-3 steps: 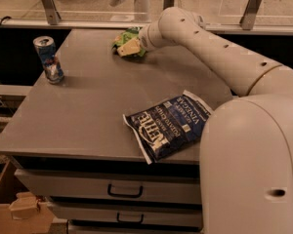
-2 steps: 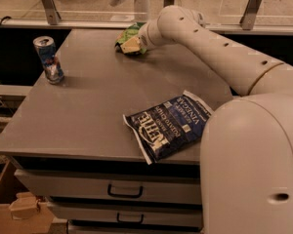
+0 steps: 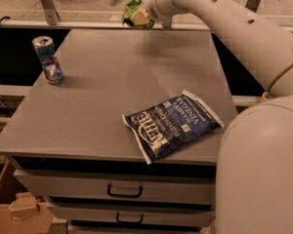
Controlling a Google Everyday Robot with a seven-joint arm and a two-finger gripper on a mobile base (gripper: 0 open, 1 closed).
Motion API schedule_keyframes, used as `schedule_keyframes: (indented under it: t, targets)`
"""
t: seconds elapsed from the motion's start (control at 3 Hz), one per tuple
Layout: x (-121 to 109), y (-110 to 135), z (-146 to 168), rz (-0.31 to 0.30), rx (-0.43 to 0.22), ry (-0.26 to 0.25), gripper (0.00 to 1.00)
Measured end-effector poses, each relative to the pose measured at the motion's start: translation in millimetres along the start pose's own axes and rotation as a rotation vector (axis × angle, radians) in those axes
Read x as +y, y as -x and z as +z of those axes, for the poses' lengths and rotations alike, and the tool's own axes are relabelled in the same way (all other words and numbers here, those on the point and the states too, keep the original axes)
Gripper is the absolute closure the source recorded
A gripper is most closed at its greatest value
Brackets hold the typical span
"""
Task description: Move green rice chip bag near blue chip bag
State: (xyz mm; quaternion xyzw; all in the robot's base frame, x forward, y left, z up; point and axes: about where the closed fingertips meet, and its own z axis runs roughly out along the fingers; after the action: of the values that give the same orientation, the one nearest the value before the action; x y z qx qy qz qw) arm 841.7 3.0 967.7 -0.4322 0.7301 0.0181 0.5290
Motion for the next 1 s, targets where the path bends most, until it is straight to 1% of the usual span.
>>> schedule_keyframes:
  t: [0.33, 0.67, 1.0]
  targets:
    - [1.4, 0.4, 1.9, -0.023, 0.0, 0.004, 1.0]
    - [6.4, -2.4, 8.7, -0.01, 0.003, 0.033, 1.0]
    - [15.6, -9.5, -2.5, -0.023, 0.014, 0.114, 1.0]
